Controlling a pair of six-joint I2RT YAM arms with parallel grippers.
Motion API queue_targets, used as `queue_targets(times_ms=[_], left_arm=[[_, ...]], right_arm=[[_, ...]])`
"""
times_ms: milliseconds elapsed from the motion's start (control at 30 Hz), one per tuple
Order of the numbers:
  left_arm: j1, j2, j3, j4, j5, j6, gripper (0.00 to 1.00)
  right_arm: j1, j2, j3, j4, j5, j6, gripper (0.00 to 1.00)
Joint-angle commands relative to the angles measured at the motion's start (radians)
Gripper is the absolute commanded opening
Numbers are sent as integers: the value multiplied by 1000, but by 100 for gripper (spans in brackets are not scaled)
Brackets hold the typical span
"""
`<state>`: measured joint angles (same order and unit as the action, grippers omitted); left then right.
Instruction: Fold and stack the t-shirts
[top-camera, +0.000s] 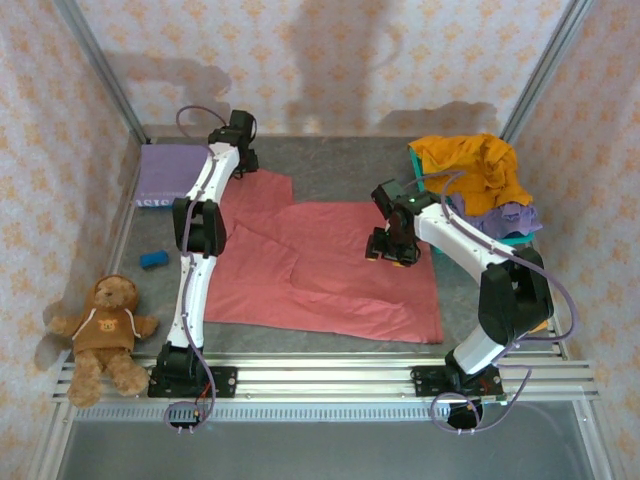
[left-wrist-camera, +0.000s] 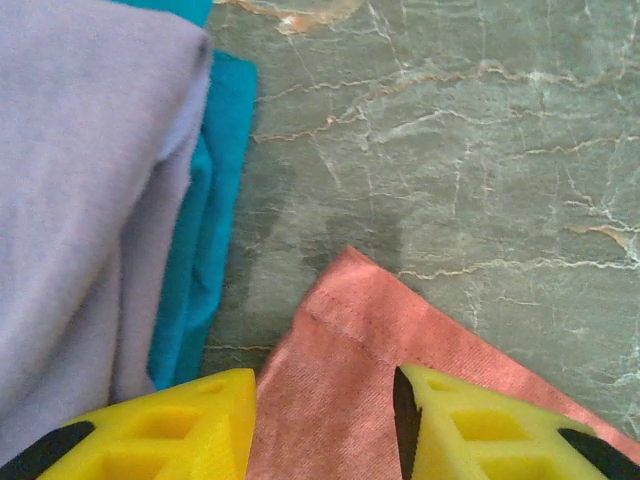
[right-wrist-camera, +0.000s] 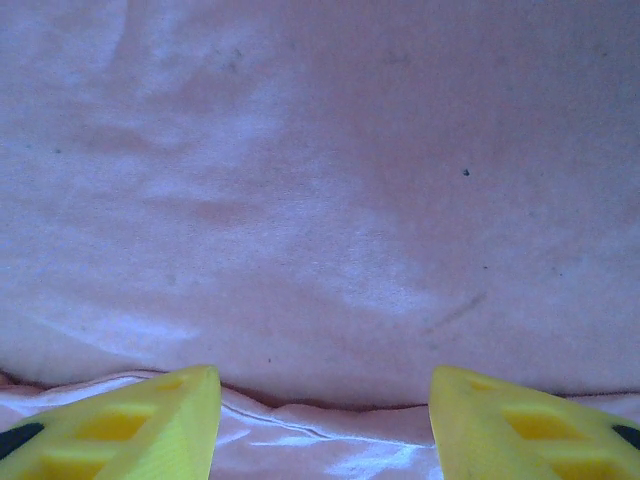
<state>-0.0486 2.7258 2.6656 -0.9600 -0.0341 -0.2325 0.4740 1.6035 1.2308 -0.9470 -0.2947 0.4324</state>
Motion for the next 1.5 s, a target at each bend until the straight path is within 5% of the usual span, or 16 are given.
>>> queue_targets(times_ms=[0,433,800,1133,1467], left_arm=[[24,38,39,-72,26,-31,45],[19,89,26,-111,132,-103,48],[-4,12,-74,-19,136,-89,23],[-5,-93,-89,-5,238,-97,3],[-5,-412,-438,139,228,-103,0]], right_arm=[[-7,-27,38,-32,34,-1,57],[-11,-36,77,-52,29,0,57],[-72,4,123,-46,42,-41,57],[-111,237,390,-93,205,-74,57],[-117,533,735,-196,392,-128,44]])
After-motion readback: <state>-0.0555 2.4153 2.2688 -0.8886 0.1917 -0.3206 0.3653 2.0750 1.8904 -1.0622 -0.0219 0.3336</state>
